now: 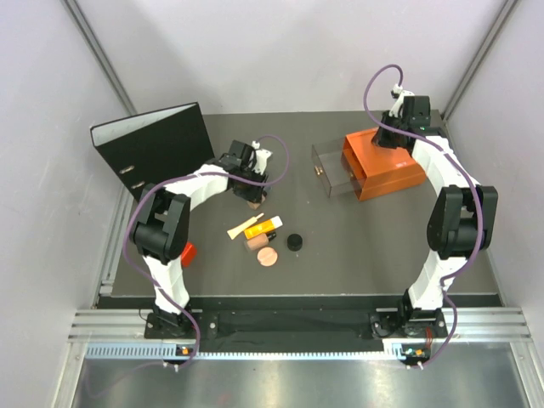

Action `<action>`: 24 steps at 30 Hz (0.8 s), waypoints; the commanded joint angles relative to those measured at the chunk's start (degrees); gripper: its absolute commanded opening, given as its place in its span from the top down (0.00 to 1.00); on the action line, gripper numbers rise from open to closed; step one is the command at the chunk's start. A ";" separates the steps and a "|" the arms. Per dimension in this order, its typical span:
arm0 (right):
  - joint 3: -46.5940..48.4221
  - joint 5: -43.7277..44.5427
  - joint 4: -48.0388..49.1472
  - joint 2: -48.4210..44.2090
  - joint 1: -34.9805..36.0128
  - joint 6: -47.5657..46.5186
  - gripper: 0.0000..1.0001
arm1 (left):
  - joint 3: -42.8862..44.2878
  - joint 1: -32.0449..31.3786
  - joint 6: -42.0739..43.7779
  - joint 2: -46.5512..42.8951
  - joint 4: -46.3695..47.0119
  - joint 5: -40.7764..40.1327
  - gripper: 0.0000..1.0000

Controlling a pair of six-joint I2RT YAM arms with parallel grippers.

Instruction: Organize the makeup

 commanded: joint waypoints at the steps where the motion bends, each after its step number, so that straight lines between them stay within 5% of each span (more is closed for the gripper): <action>1: -0.73 0.30 -6.57 3.27 -0.18 -1.10 1.00 | 5.67 0.04 -3.15 -1.08 2.86 4.17 1.00; 12: -0.55 0.12 -6.48 3.71 -0.18 -0.92 1.00 | 19.30 -1.98 -15.61 0.85 12.26 11.29 1.00; 24: -1.08 0.29 -6.30 3.80 -0.18 -1.01 1.00 | 36.88 -12.26 -22.04 10.69 15.87 14.02 1.00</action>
